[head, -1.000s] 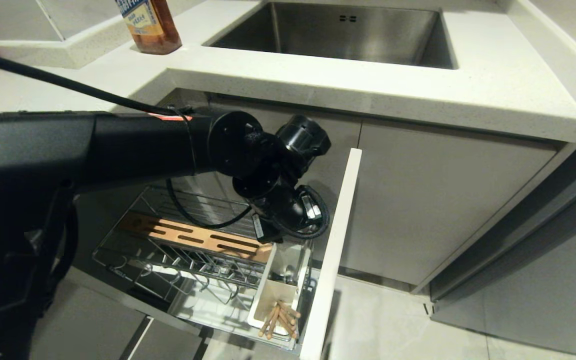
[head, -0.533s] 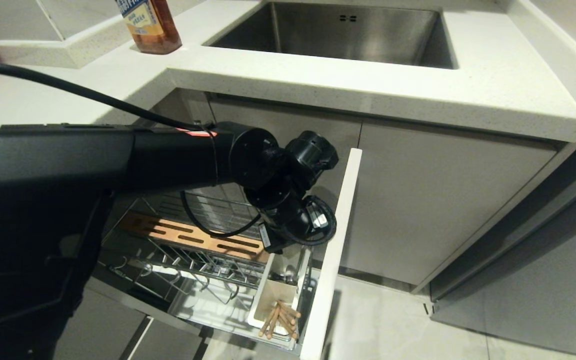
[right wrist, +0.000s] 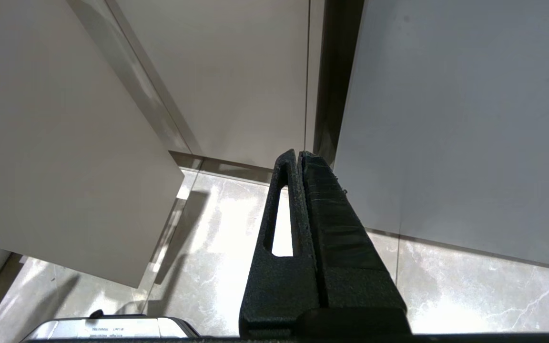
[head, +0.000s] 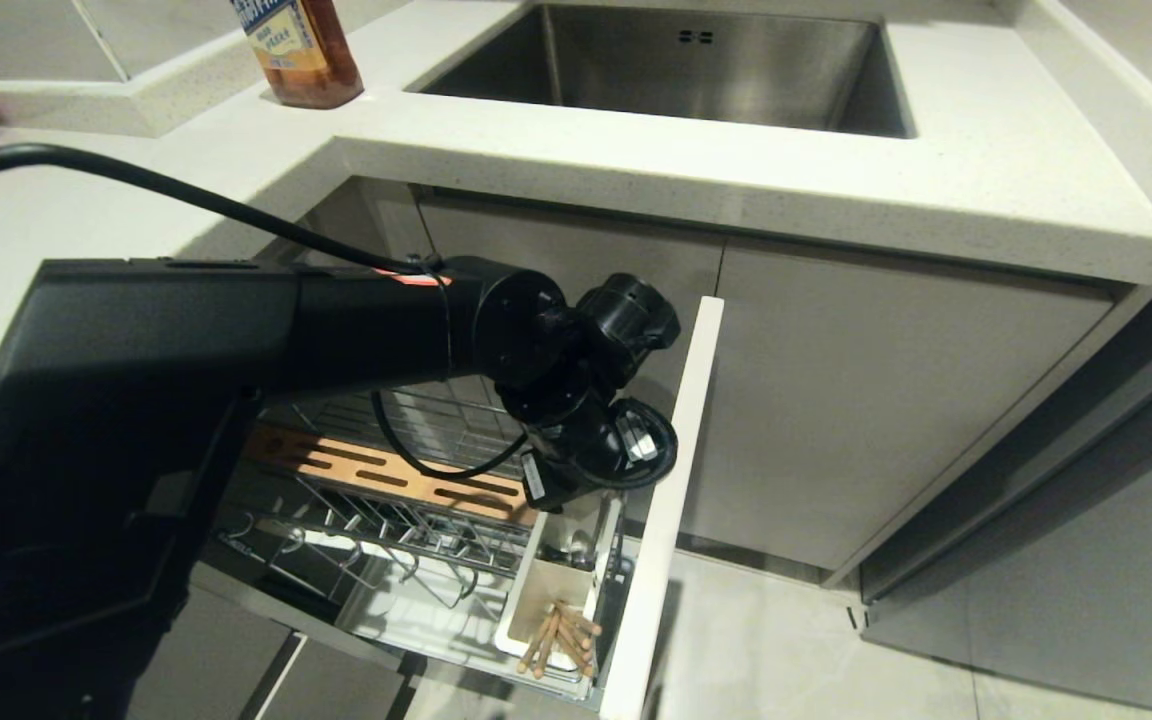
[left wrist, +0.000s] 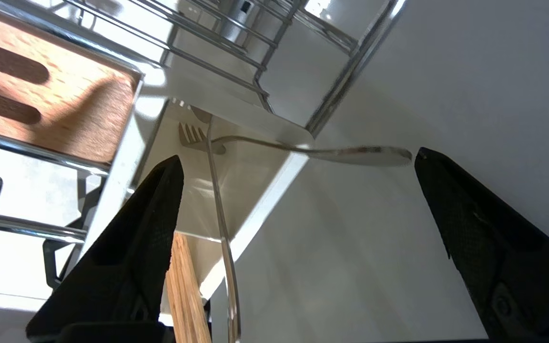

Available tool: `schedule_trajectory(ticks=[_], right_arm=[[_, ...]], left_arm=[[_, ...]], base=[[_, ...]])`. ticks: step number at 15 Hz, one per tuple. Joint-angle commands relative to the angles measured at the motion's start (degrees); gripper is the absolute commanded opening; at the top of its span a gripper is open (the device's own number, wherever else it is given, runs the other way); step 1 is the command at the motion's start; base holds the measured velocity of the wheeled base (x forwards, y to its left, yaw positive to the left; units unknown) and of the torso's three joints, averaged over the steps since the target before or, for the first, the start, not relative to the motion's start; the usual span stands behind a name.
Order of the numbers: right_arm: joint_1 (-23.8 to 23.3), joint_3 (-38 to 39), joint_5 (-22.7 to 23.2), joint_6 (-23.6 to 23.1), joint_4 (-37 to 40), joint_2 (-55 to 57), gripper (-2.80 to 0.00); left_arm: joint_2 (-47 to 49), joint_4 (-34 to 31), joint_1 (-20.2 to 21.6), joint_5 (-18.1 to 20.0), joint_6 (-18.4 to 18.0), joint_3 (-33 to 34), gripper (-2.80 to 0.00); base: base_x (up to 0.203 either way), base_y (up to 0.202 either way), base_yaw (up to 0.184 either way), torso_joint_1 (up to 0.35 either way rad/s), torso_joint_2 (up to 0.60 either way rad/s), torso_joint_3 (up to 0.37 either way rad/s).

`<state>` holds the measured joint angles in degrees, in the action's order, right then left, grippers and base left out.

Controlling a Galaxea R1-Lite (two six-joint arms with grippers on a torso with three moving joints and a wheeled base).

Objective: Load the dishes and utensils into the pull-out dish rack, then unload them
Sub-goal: Take the spoon out of the cupboard

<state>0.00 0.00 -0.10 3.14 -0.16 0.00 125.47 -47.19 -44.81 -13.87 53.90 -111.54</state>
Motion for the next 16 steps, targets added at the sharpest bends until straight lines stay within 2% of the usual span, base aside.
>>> schedule_trajectory(ticks=[1, 2, 16], right_arm=[[0.0, 0.0, 0.0, 0.0, 0.0, 0.0, -2.80], [0.0, 0.0, 0.0, 0.0, 0.0, 0.0, -2.80], [0.0, 0.0, 0.0, 0.0, 0.0, 0.0, -2.80]], left_arm=[[0.2, -0.3, 0.0, -0.2, 0.3, 0.0, 0.00], [0.3, -0.3, 0.0, -0.3, 0.3, 0.0, -2.80], [-0.1, -0.6, -0.2, -0.9, 0.0, 0.0, -2.80]], base=[[0.000, 0.000, 0.000, 0.000, 0.00, 0.000], [0.000, 0.000, 0.000, 0.000, 0.00, 0.000], [0.000, 0.000, 0.000, 0.000, 0.00, 0.000]])
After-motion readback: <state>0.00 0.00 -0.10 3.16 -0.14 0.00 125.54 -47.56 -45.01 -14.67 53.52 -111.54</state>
